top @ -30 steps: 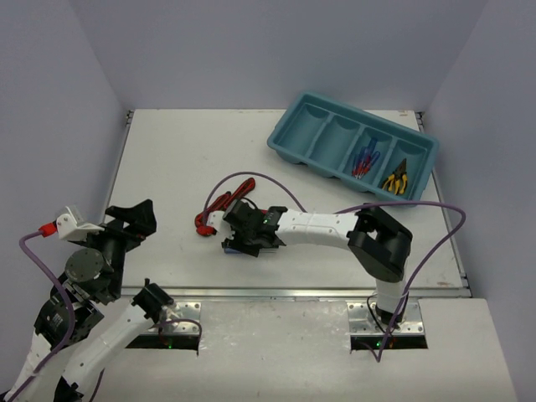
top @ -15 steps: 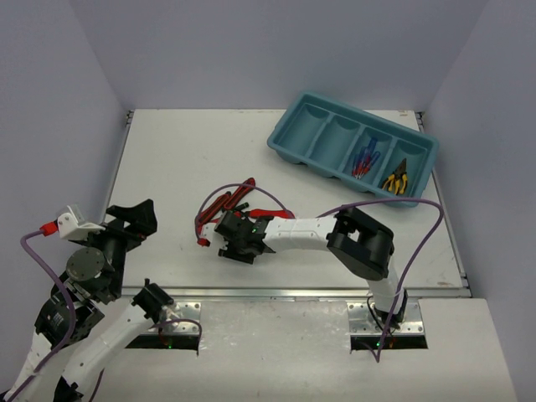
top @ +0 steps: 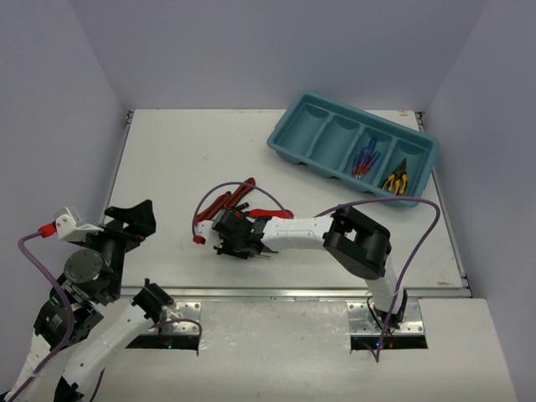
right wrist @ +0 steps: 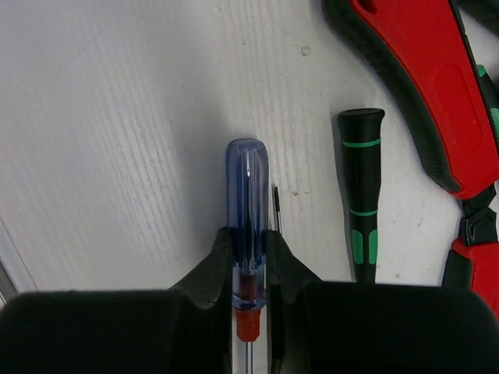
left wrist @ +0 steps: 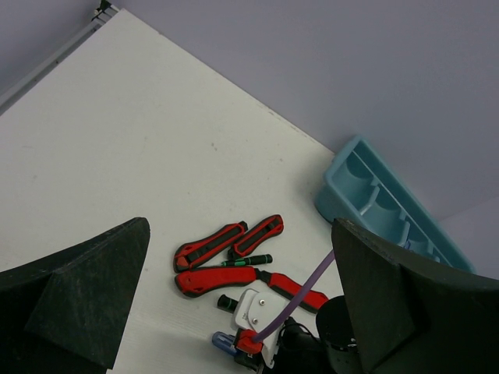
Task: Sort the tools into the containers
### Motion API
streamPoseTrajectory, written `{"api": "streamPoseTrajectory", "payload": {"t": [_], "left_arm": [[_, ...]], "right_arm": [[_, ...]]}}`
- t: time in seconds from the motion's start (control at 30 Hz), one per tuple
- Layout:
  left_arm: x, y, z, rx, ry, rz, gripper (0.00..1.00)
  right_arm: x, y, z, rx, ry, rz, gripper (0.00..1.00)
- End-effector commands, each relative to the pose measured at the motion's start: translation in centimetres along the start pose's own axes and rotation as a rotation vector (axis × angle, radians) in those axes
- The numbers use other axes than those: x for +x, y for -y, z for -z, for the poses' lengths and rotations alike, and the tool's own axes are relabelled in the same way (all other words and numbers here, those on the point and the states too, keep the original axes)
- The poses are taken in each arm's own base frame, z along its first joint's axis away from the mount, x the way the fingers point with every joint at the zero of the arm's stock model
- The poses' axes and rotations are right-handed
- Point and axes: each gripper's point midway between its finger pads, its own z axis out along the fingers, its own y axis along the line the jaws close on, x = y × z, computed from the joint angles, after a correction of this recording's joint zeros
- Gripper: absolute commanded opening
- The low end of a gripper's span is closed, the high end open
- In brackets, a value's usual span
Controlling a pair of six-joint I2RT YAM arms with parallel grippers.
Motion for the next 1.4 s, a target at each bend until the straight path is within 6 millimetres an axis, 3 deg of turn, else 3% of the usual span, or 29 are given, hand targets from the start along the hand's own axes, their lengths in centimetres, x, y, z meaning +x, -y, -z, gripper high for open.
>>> {"api": "streamPoseTrajectory", "payload": {"t": [0.0,0.2,0.37,0.4,0.53,0.6,0.7,0.77,0.9,0.93,1.07,1.17,1.2,1.23,1.27,1.3,1.37], "left_arm": [[-1.2,0.3,0.3,0.013,0.030,0.029,1.00],[-1.2,0.3,0.3,0.013,0.030,0.030,1.00],[-1.2,0.3,0.3,0.012,0.031,0.031,1.00],[-1.2,0.3,0.3,0.012,0.031,0.030,1.00],[-1.2,0.3,0.4,0.016,0.031,0.033,1.00],[-1.3,0.3,0.4,0.015,0.032,0.033,1.00],[-1.2,0.3,0.4,0.016,0.030,0.030,1.00],[-1.2,0.3,0.3,0.013,0.029,0.028,1.00],[-1.0,0.4,0.2,0.015,0.025,0.024,1.00],[-1.0,0.4,0.2,0.015,0.024,0.023,1.00],[-0.8,0.6,0.1,0.015,0.015,0.011,1.00],[-0.8,0.6,0.0,0.014,0.015,0.012,1.00],[-0.8,0.6,0.1,0.015,0.016,0.013,1.00],[-0.8,0.6,0.1,0.016,0.017,0.013,1.00],[-0.9,0.6,0.1,0.017,0.017,0.014,1.00],[-0.9,0.6,0.1,0.019,0.018,0.016,1.00],[-0.9,0.6,0.1,0.020,0.019,0.015,1.00]], "right_arm": [[-2.6,-0.5,1.7,-0.035,0.073,-0.013,0.04],[-5.2,1.2,5.5,0.025,0.159,-0.034,0.00],[-5.3,6.2,9.0,0.168,0.200,-0.156,0.00],[-4.4,8.7,10.0,0.232,0.201,-0.239,0.00],[1.3,17.6,14.6,0.468,0.216,-0.629,0.00],[5.9,22.7,18.0,0.587,0.247,-0.857,0.00],[11.5,27.2,21.2,0.757,0.247,-1.079,0.00],[17.0,31.0,24.0,0.882,0.240,-1.243,0.00],[23.3,35.6,27.4,1.032,0.304,-1.528,0.00],[23.4,36.1,27.3,1.034,0.308,-1.535,0.00],[27.2,39.9,27.4,1.045,0.370,-1.754,0.00],[28.8,41.3,26.6,1.068,0.320,-1.794,0.17],[29.0,41.8,26.4,1.064,0.311,-1.789,0.34],[29.1,42.4,26.4,1.067,0.300,-1.773,0.58],[29.2,42.5,26.6,1.071,0.289,-1.765,0.73],[29.1,42.4,26.9,1.072,0.280,-1.758,0.82],[27.1,42.5,28.1,1.035,0.315,-1.669,0.91]]}}
